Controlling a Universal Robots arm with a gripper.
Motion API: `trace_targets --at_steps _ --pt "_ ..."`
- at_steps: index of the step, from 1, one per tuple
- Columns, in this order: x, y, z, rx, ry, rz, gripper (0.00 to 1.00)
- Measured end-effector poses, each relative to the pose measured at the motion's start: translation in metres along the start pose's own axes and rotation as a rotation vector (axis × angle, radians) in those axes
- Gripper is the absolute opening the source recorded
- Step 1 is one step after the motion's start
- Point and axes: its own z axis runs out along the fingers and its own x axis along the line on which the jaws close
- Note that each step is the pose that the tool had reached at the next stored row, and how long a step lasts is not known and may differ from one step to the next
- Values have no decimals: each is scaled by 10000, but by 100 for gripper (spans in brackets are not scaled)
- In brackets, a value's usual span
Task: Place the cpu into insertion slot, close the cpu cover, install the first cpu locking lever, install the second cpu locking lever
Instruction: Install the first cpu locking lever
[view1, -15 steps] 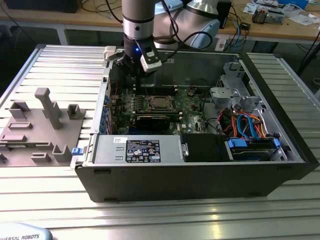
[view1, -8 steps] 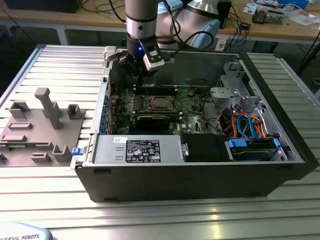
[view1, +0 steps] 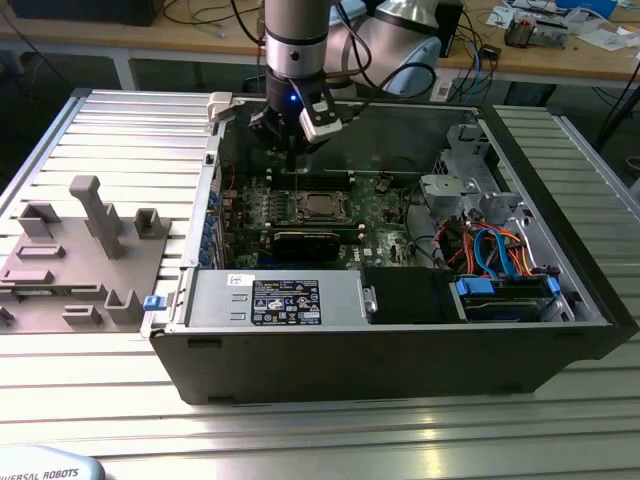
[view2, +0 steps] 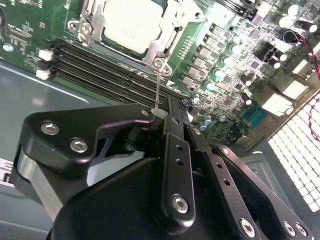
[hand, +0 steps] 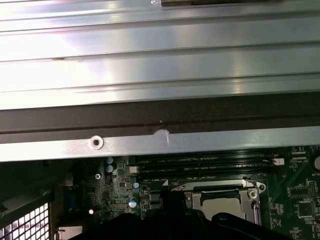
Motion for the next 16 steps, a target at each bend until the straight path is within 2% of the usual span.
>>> trace_targets --at_steps 7,16 --pt "-146 9 -1 0 15 1 11" --pt "-278 17 -3 2 31 1 11"
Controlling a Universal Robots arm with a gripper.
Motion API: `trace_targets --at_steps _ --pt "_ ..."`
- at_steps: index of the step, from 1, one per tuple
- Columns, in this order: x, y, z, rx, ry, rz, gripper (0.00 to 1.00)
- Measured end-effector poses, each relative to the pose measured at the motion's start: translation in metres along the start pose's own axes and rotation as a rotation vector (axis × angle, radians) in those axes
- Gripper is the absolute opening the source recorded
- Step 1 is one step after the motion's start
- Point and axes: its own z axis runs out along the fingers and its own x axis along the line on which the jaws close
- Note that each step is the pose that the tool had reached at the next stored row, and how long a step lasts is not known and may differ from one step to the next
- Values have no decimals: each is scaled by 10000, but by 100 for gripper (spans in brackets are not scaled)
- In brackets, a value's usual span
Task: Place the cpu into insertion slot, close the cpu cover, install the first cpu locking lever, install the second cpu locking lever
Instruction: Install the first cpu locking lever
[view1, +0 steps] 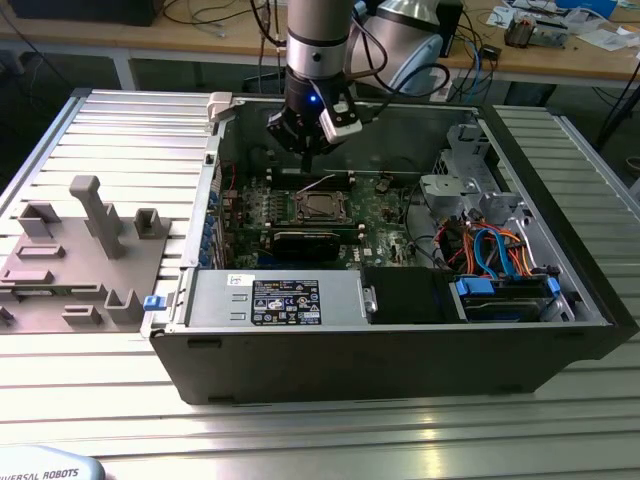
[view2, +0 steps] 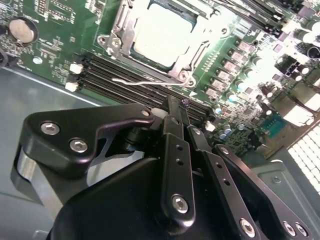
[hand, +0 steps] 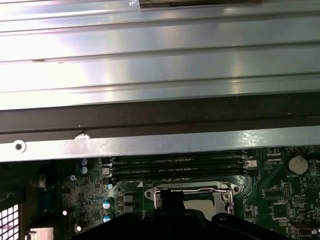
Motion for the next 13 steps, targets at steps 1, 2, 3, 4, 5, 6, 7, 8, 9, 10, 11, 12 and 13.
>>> trace_targets --at_steps 1,2,3,4,5,6,7,8,9,10,11,12,13 --pt "-23 1 0 0 4 1 11" --pt "-44 3 0 0 8 2 11" --pt "-65 4 0 0 13 2 11" --pt "-69 4 0 0 14 2 11" --pt "-69 4 -1 0 14 2 11" --pt "-69 4 0 0 14 3 11" --pt "-69 4 0 0 14 3 11" --pt "-69 4 0 0 14 3 11" --pt "-70 4 0 0 14 2 11" --pt "-70 4 0 0 14 2 11" --pt "-70 4 0 0 14 2 11" --pt "-70 4 0 0 14 2 11" --pt "-71 4 0 0 14 2 11"
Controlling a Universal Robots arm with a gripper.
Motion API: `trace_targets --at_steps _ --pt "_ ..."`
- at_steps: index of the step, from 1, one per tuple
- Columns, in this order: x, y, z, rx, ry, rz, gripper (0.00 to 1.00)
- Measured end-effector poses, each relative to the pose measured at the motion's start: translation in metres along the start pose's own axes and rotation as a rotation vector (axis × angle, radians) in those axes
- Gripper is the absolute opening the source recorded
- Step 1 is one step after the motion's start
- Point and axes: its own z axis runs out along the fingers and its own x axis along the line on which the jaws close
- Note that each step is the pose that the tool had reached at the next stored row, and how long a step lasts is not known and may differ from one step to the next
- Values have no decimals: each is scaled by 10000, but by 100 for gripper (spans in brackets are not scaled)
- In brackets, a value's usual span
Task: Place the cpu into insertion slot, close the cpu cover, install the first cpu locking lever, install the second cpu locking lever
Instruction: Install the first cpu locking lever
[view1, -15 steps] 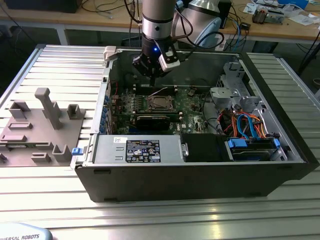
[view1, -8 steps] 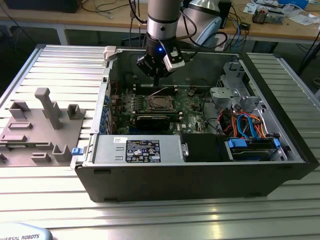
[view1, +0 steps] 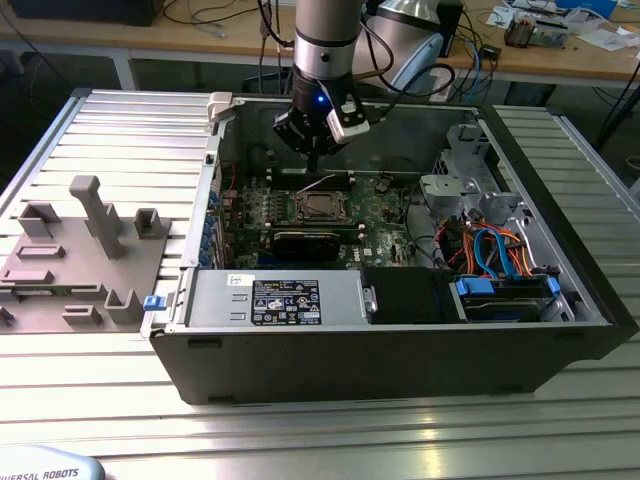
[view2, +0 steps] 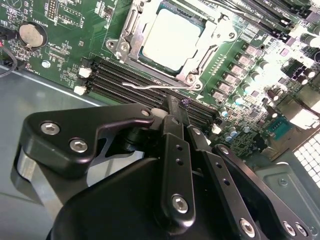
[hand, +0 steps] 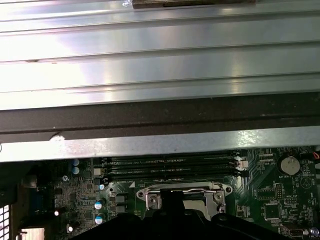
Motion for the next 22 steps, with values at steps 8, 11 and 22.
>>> trace_targets --at_steps 8,11,22 --pt "-45 1 25 -9 4 -42 11" --pt "-41 0 35 -17 15 -199 11" --pt "-17 -2 47 -36 21 -274 11"
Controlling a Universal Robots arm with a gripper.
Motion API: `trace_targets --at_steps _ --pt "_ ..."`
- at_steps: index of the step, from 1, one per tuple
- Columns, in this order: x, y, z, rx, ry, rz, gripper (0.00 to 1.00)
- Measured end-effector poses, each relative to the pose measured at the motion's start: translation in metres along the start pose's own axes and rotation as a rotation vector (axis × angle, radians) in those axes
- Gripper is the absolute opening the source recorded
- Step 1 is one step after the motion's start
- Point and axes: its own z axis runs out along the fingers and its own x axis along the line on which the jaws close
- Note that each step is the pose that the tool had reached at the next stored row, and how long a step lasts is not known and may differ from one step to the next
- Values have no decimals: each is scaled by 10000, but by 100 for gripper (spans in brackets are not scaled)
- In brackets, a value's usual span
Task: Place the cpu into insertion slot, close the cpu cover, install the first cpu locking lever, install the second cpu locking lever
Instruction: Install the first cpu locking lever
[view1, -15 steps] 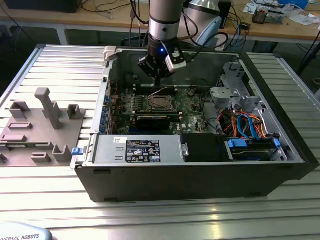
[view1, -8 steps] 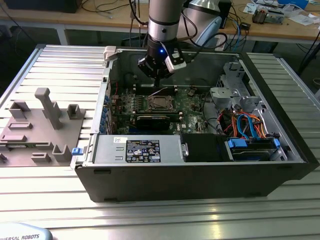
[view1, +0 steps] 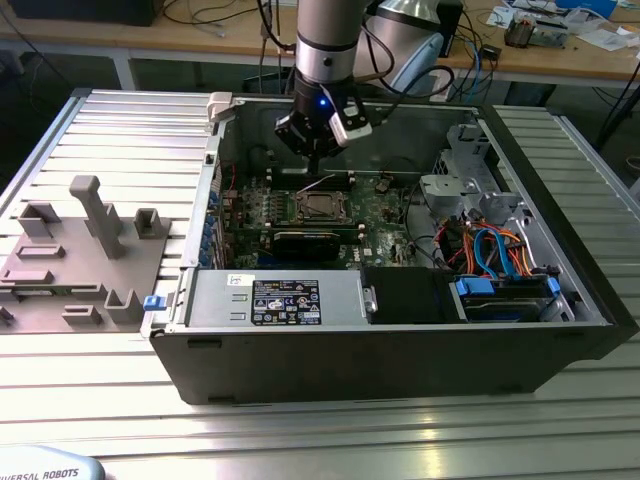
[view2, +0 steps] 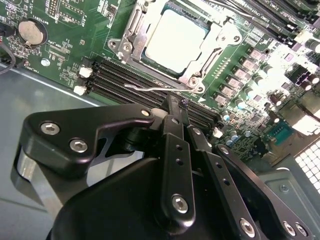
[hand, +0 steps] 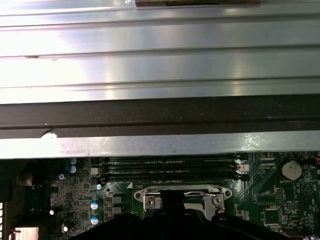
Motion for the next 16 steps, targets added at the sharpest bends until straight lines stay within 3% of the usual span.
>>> trace_targets --at_steps 7,16 --pt "77 -4 19 1 1 -2 11" --pt "117 -8 45 2 2 -3 11"
